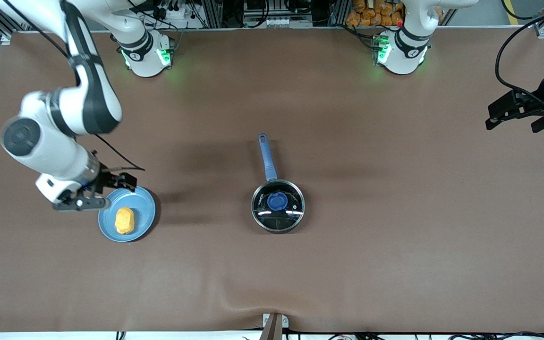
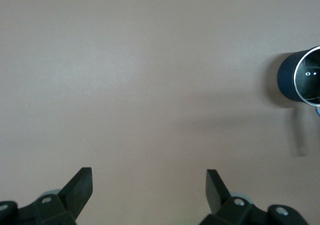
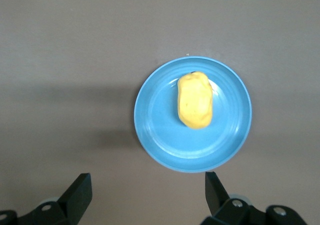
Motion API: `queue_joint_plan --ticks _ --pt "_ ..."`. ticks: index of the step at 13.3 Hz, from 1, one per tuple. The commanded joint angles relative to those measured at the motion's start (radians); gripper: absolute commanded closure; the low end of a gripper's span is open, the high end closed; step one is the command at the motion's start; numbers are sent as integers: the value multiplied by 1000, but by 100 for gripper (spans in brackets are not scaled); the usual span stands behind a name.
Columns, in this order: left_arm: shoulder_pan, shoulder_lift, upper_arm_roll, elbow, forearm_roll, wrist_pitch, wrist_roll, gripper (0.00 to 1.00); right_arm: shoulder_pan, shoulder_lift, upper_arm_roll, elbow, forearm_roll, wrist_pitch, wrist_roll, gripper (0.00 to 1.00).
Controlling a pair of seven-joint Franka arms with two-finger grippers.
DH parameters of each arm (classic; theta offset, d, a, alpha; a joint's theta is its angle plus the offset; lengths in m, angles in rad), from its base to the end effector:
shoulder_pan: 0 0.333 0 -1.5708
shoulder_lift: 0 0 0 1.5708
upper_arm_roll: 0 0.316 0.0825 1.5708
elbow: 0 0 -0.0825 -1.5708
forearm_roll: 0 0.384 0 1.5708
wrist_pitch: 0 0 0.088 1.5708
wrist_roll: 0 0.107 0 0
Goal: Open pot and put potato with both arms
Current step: 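Reach the right gripper to the potato while the left gripper reaches the lid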
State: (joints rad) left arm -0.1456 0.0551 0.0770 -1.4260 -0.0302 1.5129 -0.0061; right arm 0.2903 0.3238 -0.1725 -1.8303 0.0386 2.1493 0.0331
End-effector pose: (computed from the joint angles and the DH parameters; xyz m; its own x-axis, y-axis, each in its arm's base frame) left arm 0.5645 -0.0436 0.6565 0.9974 -0.0644 0.0318 -0.0653 -0.9975 0.0260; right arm 0.6267 0.0828 0.3590 0.9974 0.0723 0.0012 0.0723 -0.9971 0.0223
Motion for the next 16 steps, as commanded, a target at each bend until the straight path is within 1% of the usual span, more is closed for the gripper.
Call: queue_joint_plan --ticks 1,4,8,9,11,12,13,15,16 --pt "3 -1 -6 -7 16 3 17 0 -13 58 -2 13 -14 62 -51 0" --pt "-20 46 -13 1 15 6 -8 0 -46 124 -4 13 -14 161 -130 0" --pt "-90 143 -69 30 -8 22 -61 0 -91 202 -4 13 -14 279 -209 0" --pt "-118 161 -77 30 -8 59 -110 0 -94 216 -4 14 -14 296 -210 0" --pt "-207 215 -75 32 -10 134 -294 0 -92 241 -2 14 -9 331 -208 0" --pt "-245 242 -75 33 -7 160 -345 0 -92 259 -2 16 -8 360 -208 0" --pt "-273 265 -74 44 -5 190 -366 0 -92 277 -2 16 -8 389 -208 0" --pt "-287 307 -80 59 -19 263 -393 0 -92 311 -2 17 -8 446 -208 0" --pt "-293 339 -86 68 -58 304 -394 0 -92 325 -2 17 -8 477 -208 0"
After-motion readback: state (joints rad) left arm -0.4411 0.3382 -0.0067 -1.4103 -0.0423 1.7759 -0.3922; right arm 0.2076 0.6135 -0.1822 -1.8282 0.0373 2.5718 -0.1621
